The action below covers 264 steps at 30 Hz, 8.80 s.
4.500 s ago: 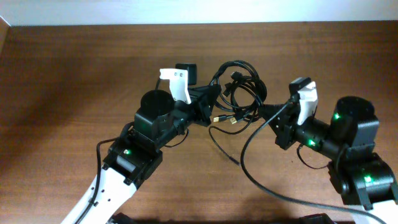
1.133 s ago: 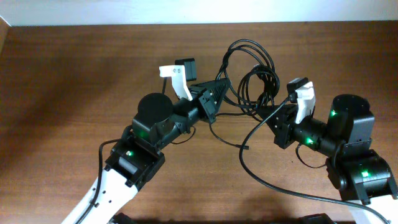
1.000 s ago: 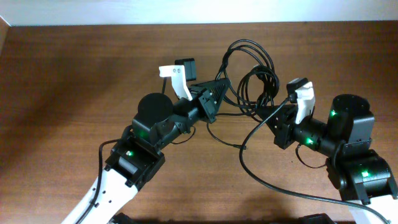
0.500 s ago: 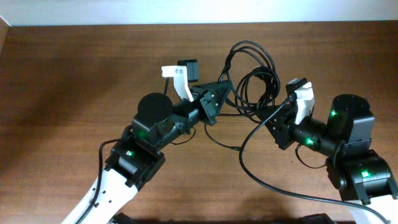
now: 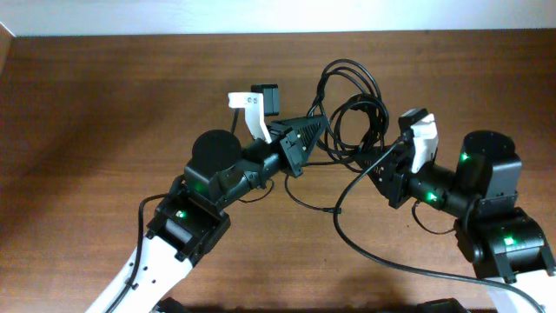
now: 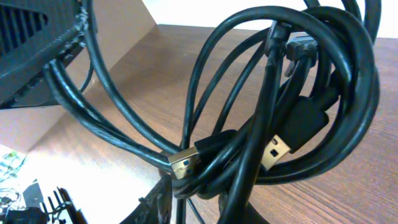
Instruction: Untangle cables
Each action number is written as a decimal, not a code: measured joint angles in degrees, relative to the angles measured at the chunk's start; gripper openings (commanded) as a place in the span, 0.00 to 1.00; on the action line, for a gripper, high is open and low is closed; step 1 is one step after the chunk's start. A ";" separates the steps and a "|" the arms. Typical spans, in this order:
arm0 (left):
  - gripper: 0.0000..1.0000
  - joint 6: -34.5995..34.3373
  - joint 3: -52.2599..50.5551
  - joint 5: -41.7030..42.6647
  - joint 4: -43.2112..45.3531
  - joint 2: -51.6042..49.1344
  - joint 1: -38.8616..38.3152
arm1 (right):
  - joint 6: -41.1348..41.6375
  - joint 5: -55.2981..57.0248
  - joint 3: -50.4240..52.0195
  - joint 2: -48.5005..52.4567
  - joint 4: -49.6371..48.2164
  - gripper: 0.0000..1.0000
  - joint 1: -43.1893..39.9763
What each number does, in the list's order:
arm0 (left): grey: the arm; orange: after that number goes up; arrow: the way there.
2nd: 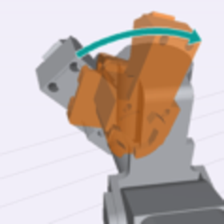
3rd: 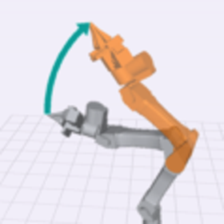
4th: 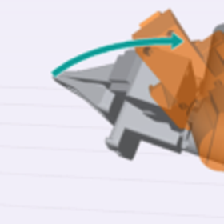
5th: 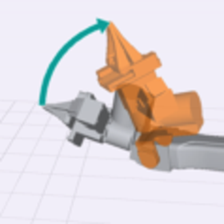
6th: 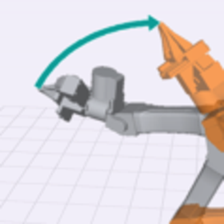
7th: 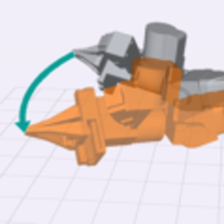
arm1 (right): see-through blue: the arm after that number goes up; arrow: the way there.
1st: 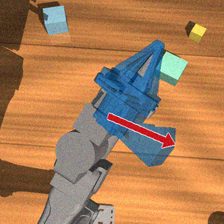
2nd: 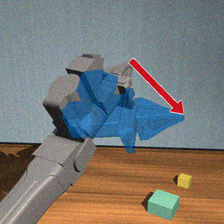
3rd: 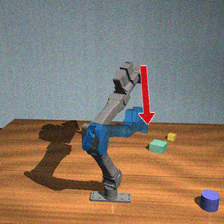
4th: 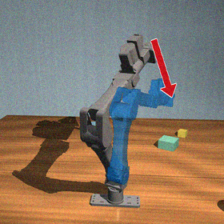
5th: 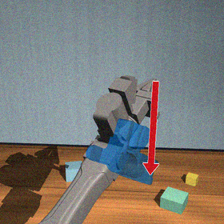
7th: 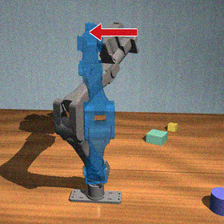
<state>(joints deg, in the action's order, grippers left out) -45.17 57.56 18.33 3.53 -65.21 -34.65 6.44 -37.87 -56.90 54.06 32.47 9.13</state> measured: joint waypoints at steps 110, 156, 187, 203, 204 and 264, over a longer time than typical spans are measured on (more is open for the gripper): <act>0.00 -5.33 0.02 -5.75 -4.94 4.66 -1.25 | -0.17 -4.26 0.00 3.21 -2.91 0.47 0.00; 0.00 -13.22 0.02 -24.26 -14.49 4.66 -1.55 | 0.00 -4.26 0.00 -0.70 -2.75 0.04 0.00; 0.00 -15.30 0.02 -23.69 -14.80 8.92 2.86 | -0.31 -4.28 0.00 -2.38 -0.83 0.68 0.00; 0.00 -12.70 0.02 -6.45 -3.67 6.45 2.84 | -0.15 -4.50 0.00 2.43 -0.85 0.63 0.00; 0.00 -12.70 0.02 -6.05 -3.43 6.19 2.60 | -0.20 -4.50 0.00 2.43 -0.85 0.51 0.00; 0.00 36.65 0.02 14.34 -6.62 5.62 0.33 | 3.87 20.22 -4.81 -3.58 3.58 0.84 0.00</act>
<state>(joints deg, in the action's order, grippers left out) -8.51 57.58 32.67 -3.09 -59.59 -34.33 10.31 -17.65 -61.71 50.48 36.05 9.13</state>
